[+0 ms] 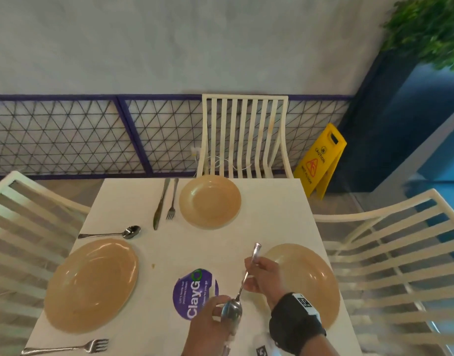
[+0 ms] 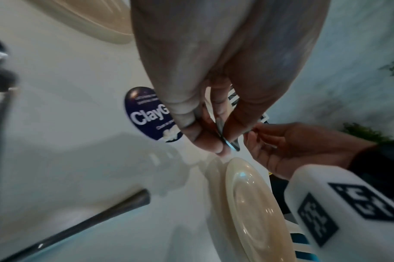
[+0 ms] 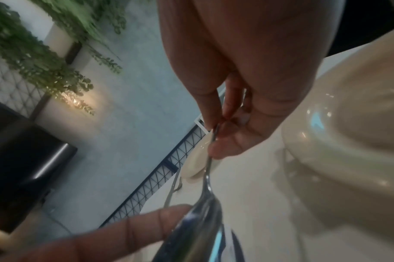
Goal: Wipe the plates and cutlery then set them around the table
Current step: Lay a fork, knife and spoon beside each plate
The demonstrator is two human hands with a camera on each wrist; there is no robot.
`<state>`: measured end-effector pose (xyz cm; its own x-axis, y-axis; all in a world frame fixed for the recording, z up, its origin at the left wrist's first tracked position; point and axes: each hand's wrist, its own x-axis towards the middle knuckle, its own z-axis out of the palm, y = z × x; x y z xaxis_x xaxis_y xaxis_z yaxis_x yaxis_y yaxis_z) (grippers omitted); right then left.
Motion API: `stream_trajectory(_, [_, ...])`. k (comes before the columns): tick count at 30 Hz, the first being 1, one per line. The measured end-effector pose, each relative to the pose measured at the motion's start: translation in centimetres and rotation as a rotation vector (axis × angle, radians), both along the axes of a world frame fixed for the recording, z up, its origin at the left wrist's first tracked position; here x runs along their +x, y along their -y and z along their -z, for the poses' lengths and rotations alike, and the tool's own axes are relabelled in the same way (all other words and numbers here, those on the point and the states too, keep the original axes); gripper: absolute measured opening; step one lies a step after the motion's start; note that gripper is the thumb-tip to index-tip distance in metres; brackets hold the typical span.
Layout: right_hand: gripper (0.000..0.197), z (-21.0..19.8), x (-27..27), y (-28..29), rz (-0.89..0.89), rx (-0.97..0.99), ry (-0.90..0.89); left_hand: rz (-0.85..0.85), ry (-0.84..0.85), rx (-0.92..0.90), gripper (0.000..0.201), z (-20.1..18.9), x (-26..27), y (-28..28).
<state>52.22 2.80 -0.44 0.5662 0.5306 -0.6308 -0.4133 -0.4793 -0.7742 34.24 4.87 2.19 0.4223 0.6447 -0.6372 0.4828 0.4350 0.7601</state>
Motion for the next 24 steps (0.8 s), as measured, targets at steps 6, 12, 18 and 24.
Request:
stream_trajectory(6, [0.027, 1.9, 8.8, -6.7, -0.079, -0.083, 0.172, 0.115, -0.143, 0.390, 0.016, 1.1, 8.9, -3.1])
stream_trajectory(12, [0.045, 4.0, 14.5, -11.9, -0.220, -0.182, 0.324, 0.052, -0.188, 0.381, 0.028, 4.8, 16.7, -7.0])
stream_trajectory(18, [0.053, 6.8, 17.4, -16.4, -0.300, -0.222, 0.410, -0.023, -0.204, 0.416, 0.025, 7.0, 21.4, -10.2])
stream_trajectory(24, [0.043, 7.8, 19.6, -19.1, -0.349, -0.244, 0.478, 0.056, -0.229, 0.494, 0.021, 8.5, 23.5, -11.5])
